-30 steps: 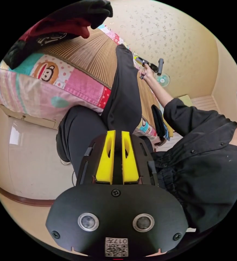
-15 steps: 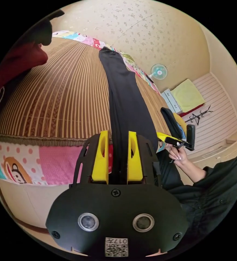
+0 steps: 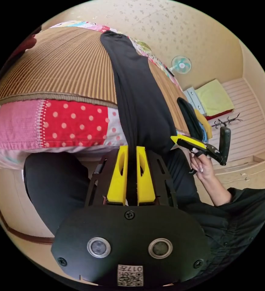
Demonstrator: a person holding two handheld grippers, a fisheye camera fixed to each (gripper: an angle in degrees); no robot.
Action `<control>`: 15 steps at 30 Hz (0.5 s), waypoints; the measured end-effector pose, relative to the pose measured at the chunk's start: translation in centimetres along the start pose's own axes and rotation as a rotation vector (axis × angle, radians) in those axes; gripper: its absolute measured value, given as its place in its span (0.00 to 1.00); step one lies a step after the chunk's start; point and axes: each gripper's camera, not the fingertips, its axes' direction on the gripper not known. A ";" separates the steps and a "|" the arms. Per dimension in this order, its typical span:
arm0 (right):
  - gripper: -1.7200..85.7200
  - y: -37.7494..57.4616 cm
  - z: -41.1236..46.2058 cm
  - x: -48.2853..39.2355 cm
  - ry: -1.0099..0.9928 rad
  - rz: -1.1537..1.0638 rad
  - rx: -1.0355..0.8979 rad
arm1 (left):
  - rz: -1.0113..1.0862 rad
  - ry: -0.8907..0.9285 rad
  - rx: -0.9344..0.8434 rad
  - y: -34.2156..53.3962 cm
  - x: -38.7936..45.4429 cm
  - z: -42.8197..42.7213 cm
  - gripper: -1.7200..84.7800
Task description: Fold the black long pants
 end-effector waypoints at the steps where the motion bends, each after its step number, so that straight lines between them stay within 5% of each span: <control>1: 0.05 0.5 -0.2 1.1 -0.003 0.011 -0.009 | -0.002 -0.013 0.000 0.3 0.3 0.1 0.09; 7: 0.06 0.8 -0.6 4.5 -0.107 0.046 0.005 | -0.013 0.124 0.239 2.8 1.1 -1.6 0.11; 15: 0.09 -1.7 -0.9 5.9 -0.127 0.092 0.060 | 0.021 -0.028 0.184 0.8 3.5 0.5 0.11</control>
